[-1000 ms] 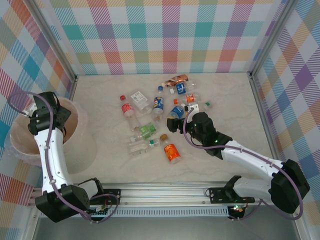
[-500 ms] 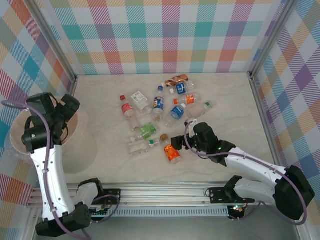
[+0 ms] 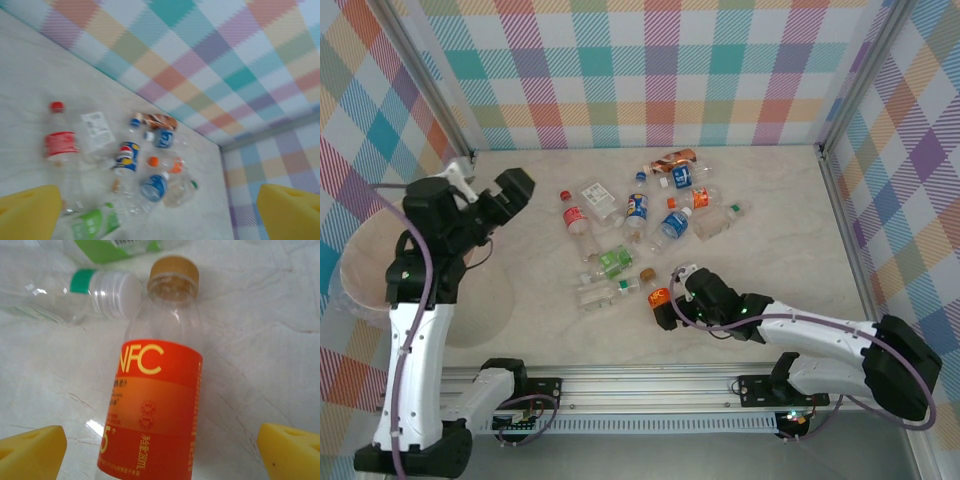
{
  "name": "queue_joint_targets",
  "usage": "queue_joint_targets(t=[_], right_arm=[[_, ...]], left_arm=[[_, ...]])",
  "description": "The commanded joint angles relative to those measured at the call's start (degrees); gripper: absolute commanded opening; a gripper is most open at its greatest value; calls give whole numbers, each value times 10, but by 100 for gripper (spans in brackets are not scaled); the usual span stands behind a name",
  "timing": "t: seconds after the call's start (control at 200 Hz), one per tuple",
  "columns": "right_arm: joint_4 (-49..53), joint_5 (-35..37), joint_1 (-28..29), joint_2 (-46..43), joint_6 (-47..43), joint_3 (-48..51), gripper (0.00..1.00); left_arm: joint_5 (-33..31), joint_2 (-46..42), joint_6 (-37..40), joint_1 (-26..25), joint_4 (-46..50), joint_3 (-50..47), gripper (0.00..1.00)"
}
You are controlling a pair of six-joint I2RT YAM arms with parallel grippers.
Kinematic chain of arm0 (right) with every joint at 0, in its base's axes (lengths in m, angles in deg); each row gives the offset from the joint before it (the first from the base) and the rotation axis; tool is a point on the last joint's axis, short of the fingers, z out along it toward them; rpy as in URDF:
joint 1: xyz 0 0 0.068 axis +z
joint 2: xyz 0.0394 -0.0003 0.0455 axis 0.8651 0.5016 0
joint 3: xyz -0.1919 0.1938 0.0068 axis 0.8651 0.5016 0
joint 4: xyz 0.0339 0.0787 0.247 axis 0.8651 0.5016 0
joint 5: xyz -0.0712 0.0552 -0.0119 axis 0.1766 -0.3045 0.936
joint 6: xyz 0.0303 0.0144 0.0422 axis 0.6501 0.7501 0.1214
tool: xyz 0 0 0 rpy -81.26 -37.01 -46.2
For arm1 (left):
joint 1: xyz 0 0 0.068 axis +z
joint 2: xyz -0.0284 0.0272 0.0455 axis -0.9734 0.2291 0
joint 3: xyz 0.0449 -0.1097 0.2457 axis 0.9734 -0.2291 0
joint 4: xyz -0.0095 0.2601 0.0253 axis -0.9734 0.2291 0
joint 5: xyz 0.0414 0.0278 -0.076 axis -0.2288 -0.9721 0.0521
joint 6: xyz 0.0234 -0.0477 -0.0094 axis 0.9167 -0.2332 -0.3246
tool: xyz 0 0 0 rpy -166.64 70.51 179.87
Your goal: Put the plastic bottles in the bin
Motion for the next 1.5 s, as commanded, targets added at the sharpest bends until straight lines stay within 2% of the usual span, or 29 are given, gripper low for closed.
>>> queue_joint_targets(t=[0.0,0.15,0.32,0.675,1.03,1.3,1.5], right_arm=[[15,40,17,26,10,-10,96],[26,83,46,74,18,-37,92],[21,106,68,112,22,-49,87],[13,109,83,185,-5,-80,83],[11,133,84,207,-24,-83,69],[14,175,84,168,6,-67,52],[4,193,80,112,15,-57,46]], left_arm=[[3,35,-14,-81,-95,-19,100],[-45,102,-3,-173,-111,-15,100],[-68,134,-6,-205,-124,-28,100],[-77,149,-10,-207,-120,-46,100],[-113,147,-6,-207,-100,-48,100],[-124,167,-18,-206,-93,-41,100],[-142,178,-36,-207,-100,-49,100]])
